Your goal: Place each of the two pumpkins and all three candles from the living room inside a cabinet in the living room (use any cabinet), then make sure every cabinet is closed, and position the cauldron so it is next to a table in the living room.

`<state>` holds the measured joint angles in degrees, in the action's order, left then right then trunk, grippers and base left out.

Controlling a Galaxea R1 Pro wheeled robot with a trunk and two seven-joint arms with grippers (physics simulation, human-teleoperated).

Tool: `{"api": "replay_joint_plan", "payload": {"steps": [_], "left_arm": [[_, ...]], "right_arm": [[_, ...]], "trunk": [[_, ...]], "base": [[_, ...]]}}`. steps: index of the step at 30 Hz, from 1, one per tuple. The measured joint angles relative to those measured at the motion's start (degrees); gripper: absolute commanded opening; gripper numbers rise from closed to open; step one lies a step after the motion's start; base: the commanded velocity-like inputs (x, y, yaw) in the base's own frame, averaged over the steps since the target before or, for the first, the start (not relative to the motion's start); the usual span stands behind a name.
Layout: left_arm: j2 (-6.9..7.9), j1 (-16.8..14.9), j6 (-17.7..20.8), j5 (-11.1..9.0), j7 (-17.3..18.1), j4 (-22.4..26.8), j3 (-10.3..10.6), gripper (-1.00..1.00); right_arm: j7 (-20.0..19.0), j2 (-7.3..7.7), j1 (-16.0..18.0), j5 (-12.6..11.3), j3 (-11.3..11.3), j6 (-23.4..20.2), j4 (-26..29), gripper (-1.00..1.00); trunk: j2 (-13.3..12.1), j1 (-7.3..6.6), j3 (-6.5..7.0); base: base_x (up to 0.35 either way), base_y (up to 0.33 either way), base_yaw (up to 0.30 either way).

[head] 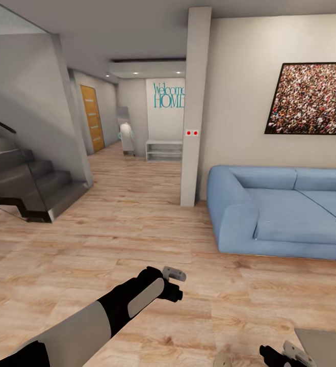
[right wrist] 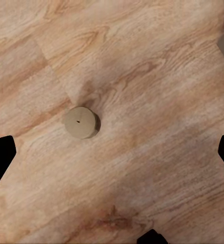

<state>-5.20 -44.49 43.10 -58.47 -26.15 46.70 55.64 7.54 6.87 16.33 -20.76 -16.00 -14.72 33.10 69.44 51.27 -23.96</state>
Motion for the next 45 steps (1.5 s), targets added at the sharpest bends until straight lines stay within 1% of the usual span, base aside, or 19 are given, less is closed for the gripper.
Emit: {"api": "replay_joint_plan", "payload": {"steps": [5, 9, 15, 17, 19, 23, 24, 25, 27, 29, 30, 32, 33, 34, 35, 36, 38, 41, 45], "left_arm": [[0.00, 0.0, 0.0, 0.0, 0.0, 0.2, 0.0, 1.00], [0.02, 0.0, 0.0, 0.1, 0.0, 0.2, 0.0, 1.00], [0.01, 0.0, 0.0, 0.1, 0.0, 0.2, 0.0, 1.00], [0.01, 0.0, 0.0, 0.1, 0.0, 0.2, 0.0, 1.00], [0.01, 0.0, 0.0, 0.1, 0.0, 0.2, 0.0, 1.00], [0.00, 0.0, 0.0, 0.1, 0.0, 0.3, 0.0, 1.00], [0.00, 0.0, 0.0, 0.1, 0.0, 0.3, 0.0, 1.00], [0.00, 0.0, 0.0, 0.1, 0.0, 0.3, 0.0, 1.00], [0.00, 0.1, 0.0, 0.1, 0.0, 0.3, 0.0, 1.00], [0.02, 0.0, 0.0, 0.2, 0.0, 0.4, 0.0, 1.00], [0.03, 0.0, 0.0, 0.2, 0.0, 0.4, 0.0, 1.00], [0.06, 0.0, 0.0, 0.2, 0.0, 0.4, -0.1, 1.00], [0.07, 0.0, 0.0, 0.2, 0.0, 0.4, -0.1, 1.00], [0.07, 0.0, 0.0, 0.2, 0.0, 0.4, -0.1, 1.00], [0.09, 0.0, 0.0, 0.2, 0.0, 0.4, -0.1, 1.00], [0.25, 0.0, 0.0, 0.2, 0.0, 0.4, -0.1, 1.00], [0.56, 0.0, 0.0, 0.2, 0.0, 0.4, -0.1, 1.00], [0.87, 0.0, 0.0, 0.2, 0.0, 0.5, -0.1, 1.00], [1.09, 0.0, 0.0, 0.2, 0.0, 0.4, -0.1, 1.00]], "right_arm": [[0.0, -0.32, 0.0, 0.1, 0.4, 0.0, 0.0, 1.00], [0.0, -0.43, 0.0, 0.1, 2.0, 0.0, 0.0, 1.00], [0.0, -0.42, 0.0, 0.1, 3.4, -0.4, -0.1, 1.00], [0.0, -0.38, 0.0, 0.0, 4.2, -0.9, -0.1, 1.00], [0.0, -0.32, 0.2, 0.0, 5.0, -2.3, -0.1, 1.00], [0.0, -0.19, 1.6, 0.0, 6.0, -9.2, -0.4, 1.00], [0.0, -0.20, 3.1, 0.0, 6.1, -11.5, -0.5, 1.00], [0.0, -0.19, 4.0, 0.0, 6.2, -12.6, -0.6, 1.00], [-0.1, -0.24, 7.1, 0.1, 7.0, -15.4, -2.3, 1.00], [-0.1, -0.34, 8.9, 0.1, 9.3, -16.5, -5.3, 1.00], [-0.1, -0.36, 9.2, 0.1, 10.1, -16.5, -6.1, 1.00], [-0.2, -0.46, 10.0, 0.0, 13.0, -16.6, -8.2, 1.00], [-0.4, -0.48, 10.1, 0.0, 13.7, -16.6, -8.5, 1.00], [-1.4, -0.50, 10.3, 0.0, 14.7, -16.5, -9.0, 1.00], [-2.2, -0.49, 10.3, 0.0, 15.1, -16.5, -9.2, 1.00], [-4.1, -0.47, 10.4, -0.1, 15.6, -16.4, -9.5, 1.00], [-7.0, -0.35, 10.5, -0.3, 16.0, -16.4, -9.8, 1.00], [-9.2, -0.19, 10.5, -0.5, 16.2, -15.9, -10.1, 1.00], [-10.6, -0.25, 10.5, -0.4, 16.2, -11.0, -10.7, 1.00]], "trunk": [[0.0, -0.01, 0.00], [0.0, 0.00, 0.00], [0.0, 0.01, 0.00], [0.0, 0.01, 0.00], [0.0, 0.01, 0.00], [0.0, 0.01, 0.00], [0.0, 0.01, 0.01], [0.0, 0.01, 0.00], [0.0, 0.01, 0.01], [0.0, 0.01, 0.00], [0.0, 0.01, 0.00], [0.0, 0.01, 0.00], [0.0, 0.01, 0.00], [0.0, 0.01, 0.00], [0.0, 0.01, 0.00], [0.0, 0.01, 0.00], [0.0, 0.01, 0.00], [0.0, 0.00, 0.00], [0.0, -0.01, 0.00]], "base": [[0.156, -0.032, 0.000], [0.146, -0.075, 0.000], [0.031, -0.090, 0.000], [0.008, -0.217, 0.000], [0.004, -0.196, 0.000], [0.002, -0.083, 0.000], [0.001, -0.035, 0.000], [0.000, -0.023, 0.000], [0.000, -0.012, 0.000], [0.000, -0.005, 0.000], [0.000, -0.003, 0.000], [0.000, -0.002, 0.000], [0.000, 0.000, 0.000], [0.000, 0.000, 0.000], [0.000, 0.000, 0.000], [0.000, 0.000, 0.000], [0.004, 0.000, 0.000], [0.095, 0.000, 0.000], [0.164, -0.040, 0.000]]}}
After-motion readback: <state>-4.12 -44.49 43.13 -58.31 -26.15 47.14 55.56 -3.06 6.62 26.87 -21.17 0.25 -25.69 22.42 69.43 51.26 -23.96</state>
